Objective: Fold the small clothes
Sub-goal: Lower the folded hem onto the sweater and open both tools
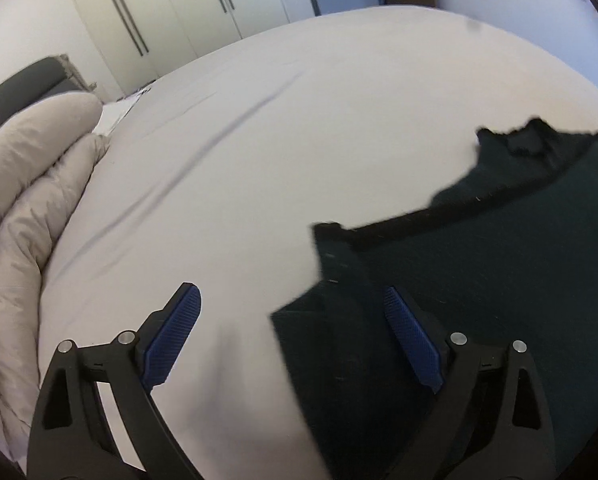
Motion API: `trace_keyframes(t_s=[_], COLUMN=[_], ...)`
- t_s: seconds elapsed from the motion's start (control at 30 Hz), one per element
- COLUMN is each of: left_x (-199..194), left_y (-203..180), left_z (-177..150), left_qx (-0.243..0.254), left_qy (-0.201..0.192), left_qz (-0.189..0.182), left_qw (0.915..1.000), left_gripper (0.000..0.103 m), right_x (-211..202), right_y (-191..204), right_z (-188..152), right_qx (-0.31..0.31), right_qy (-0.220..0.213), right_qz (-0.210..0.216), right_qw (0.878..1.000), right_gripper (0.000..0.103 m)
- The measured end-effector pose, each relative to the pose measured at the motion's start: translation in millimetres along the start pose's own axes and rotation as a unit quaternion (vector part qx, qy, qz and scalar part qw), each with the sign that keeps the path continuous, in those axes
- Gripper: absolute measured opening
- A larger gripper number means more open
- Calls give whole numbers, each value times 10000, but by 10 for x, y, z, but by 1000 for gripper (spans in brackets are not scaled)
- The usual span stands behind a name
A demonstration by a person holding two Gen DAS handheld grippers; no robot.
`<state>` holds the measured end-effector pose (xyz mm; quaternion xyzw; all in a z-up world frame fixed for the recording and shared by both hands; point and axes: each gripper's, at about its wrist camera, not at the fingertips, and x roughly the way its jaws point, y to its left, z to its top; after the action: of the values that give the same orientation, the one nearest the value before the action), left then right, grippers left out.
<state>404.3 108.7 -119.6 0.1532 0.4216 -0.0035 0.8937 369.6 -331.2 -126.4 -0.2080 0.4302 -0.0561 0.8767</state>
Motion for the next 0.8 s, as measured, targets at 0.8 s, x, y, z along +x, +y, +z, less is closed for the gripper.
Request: trace_keyframes(t_s=[0.8], left_x=[-1241], left_y=[-219], left_z=[-1264], left_qx=[-866], left_qy=[-999], left_qz=[-99], left_qw=[9912], left_gripper=[94], right_x=[-592], right_y=[-155], right_z=[-56], right_qx=[2189], right_qy=[-230], right_qz=[1671], right_qw=[9611], right_gripper=[70])
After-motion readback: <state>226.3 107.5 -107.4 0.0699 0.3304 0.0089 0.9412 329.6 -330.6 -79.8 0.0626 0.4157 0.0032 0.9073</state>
